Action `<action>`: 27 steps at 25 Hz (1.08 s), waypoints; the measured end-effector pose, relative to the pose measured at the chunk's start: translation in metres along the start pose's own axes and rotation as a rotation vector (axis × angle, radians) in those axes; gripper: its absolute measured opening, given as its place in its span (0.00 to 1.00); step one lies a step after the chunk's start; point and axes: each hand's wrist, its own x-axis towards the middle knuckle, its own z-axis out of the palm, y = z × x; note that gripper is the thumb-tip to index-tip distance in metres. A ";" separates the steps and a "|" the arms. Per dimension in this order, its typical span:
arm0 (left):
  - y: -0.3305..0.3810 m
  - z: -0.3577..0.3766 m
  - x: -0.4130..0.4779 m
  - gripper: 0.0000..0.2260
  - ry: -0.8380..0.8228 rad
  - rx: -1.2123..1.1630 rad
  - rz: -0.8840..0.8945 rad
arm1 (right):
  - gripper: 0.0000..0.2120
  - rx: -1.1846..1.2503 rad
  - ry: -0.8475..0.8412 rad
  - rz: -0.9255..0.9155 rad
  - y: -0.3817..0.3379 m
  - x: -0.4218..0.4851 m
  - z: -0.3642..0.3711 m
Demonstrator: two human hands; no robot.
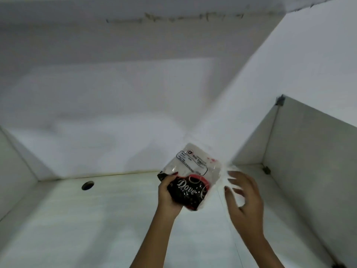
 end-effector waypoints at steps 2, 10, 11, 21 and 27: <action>-0.007 -0.018 0.007 0.20 0.067 0.054 -0.052 | 0.11 0.034 0.113 0.135 0.020 0.009 -0.007; -0.046 -0.034 0.027 0.12 0.250 0.328 -0.314 | 0.06 0.300 -0.448 0.786 0.096 0.030 -0.029; -0.054 -0.038 0.033 0.15 0.247 0.334 -0.330 | 0.06 0.259 -0.439 0.776 0.102 0.027 -0.029; -0.075 -0.060 0.075 0.12 0.234 0.324 -0.340 | 0.10 -0.132 -0.387 0.497 0.139 0.040 -0.014; -0.045 -0.074 0.073 0.11 0.196 0.342 -0.354 | 0.04 0.105 -0.397 0.680 0.124 0.040 0.014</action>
